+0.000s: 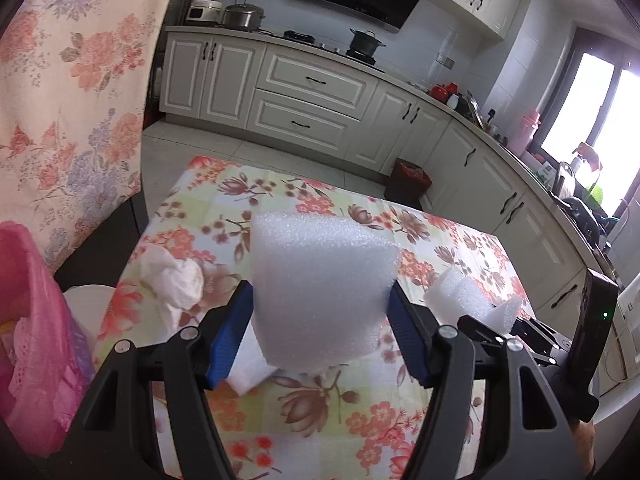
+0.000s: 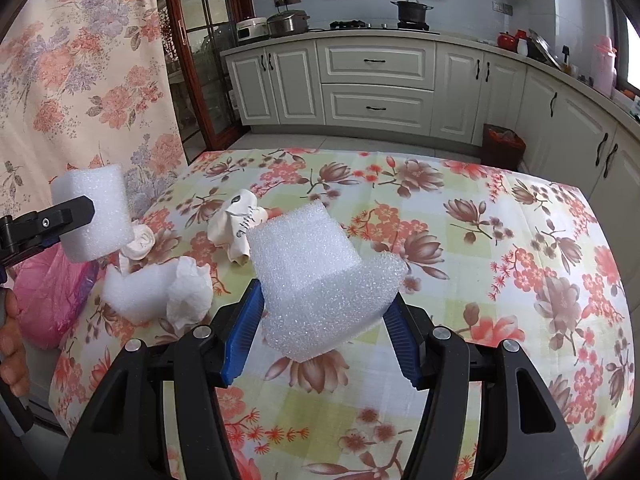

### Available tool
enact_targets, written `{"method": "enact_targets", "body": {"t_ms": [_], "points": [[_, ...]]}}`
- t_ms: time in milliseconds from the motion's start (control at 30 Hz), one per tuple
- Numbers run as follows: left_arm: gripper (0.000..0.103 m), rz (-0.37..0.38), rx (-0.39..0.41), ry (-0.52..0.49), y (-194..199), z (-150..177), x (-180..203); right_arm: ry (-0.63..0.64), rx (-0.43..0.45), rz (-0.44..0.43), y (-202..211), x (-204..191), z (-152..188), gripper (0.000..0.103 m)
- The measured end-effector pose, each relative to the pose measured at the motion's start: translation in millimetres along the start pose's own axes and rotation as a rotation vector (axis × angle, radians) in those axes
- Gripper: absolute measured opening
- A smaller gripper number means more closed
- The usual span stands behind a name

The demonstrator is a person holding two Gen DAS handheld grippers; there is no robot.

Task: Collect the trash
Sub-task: 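Grasp a white foam block with the right gripper while the left grasps another foam block, then carry both white foam blocks over the pink bin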

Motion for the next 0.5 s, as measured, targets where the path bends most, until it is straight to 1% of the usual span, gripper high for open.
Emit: {"method": "enact_targets", "body": {"t_ms": [267,500], "points": [[0.065,-0.098,0.077,0.083,51.4,-19.0,-73.5,0.049,0.017,-0.048,4.3,-40.6,-15.0,0.057],[0.065,-0.187,0.132,0.153,89.6,-27.4,-136.2,0.103,0.023,-0.094,5.0,-83.1,-26.9,0.057]]}}
Point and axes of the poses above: each gripper's, at about its wrist camera, not at the fingertips, and y roughly against the way its jaws point, x to its right, z to its underside, the point moved 10 cm from there along -y, roughly the way its jaws point, and after that the axes turned 3 degrees about x, right-handed, at the moved point
